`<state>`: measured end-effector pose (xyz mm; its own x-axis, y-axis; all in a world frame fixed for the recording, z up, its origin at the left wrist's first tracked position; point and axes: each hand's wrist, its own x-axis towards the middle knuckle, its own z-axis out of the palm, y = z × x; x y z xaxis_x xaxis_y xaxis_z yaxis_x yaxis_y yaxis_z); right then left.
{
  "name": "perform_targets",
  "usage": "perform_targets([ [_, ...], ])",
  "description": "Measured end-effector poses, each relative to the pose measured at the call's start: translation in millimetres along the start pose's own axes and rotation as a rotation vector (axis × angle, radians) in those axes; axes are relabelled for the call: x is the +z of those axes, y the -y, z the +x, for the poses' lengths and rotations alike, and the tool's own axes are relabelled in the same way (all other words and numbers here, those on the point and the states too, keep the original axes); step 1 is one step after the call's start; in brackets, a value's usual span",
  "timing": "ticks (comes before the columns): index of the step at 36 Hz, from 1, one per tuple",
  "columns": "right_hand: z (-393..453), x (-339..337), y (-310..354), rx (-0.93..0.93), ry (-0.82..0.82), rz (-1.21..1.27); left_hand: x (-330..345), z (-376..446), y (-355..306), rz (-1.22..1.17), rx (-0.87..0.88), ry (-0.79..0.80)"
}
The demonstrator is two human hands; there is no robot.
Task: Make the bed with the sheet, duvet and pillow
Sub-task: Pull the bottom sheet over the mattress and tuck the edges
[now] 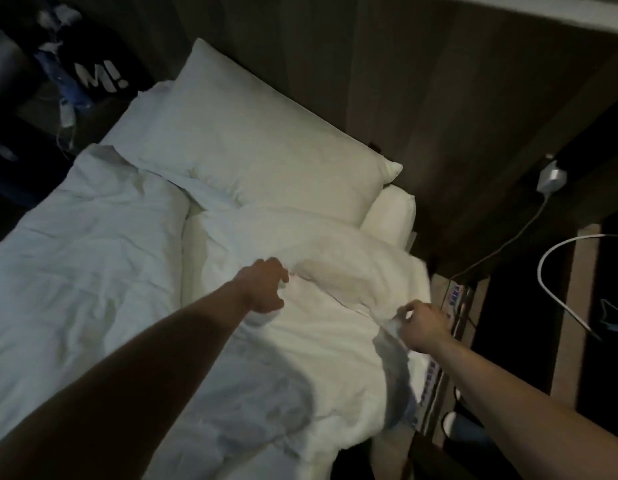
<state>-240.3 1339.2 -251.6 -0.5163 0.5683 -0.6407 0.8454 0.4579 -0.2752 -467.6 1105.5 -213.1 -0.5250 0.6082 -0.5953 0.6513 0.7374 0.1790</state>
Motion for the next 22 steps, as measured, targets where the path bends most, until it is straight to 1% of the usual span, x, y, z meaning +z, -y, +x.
perform_targets([
  [1, 7.5, 3.6, -5.0, 0.038, 0.044, 0.033, -1.8, 6.5, -0.6, -0.020, -0.009, -0.045],
  [2, 15.4, 6.0, -8.5, 0.046, 0.045, 0.074, -5.9, 14.1, -0.8, -0.041, -0.025, -0.087],
  [7, 49.9, -3.3, 5.0, -0.013, -0.054, 0.242, -37.5, 63.0, 15.7, -0.064, -0.109, -0.252],
  [10, 78.9, -10.8, 23.0, -0.073, -0.138, 0.261, -54.4, 93.5, 33.1, -0.065, -0.163, -0.315],
  [13, 110.3, -14.6, 42.5, -0.118, -0.161, 0.274, -61.5, 123.7, 51.1, -0.032, -0.211, -0.350],
  [17, 149.3, -15.9, 55.2, -0.173, -0.117, 0.285, -58.5, 155.1, 67.1, 0.025, -0.212, -0.254],
  [19, 165.5, -15.2, 55.2, -0.166, -0.007, 0.292, -55.8, 162.8, 68.7, 0.007, -0.230, -0.185],
  [20, 171.2, -14.2, 54.1, -0.166, 0.059, 0.278, -52.9, 164.2, 69.3, -0.010, -0.236, -0.117],
  [21, 175.7, -13.3, 52.6, -0.167, 0.109, 0.227, -49.4, 163.3, 70.1, 0.000, -0.247, -0.008],
  [22, 178.8, -12.8, 50.6, -0.166, 0.130, 0.151, -44.2, 161.5, 72.8, 0.042, -0.249, 0.086],
])
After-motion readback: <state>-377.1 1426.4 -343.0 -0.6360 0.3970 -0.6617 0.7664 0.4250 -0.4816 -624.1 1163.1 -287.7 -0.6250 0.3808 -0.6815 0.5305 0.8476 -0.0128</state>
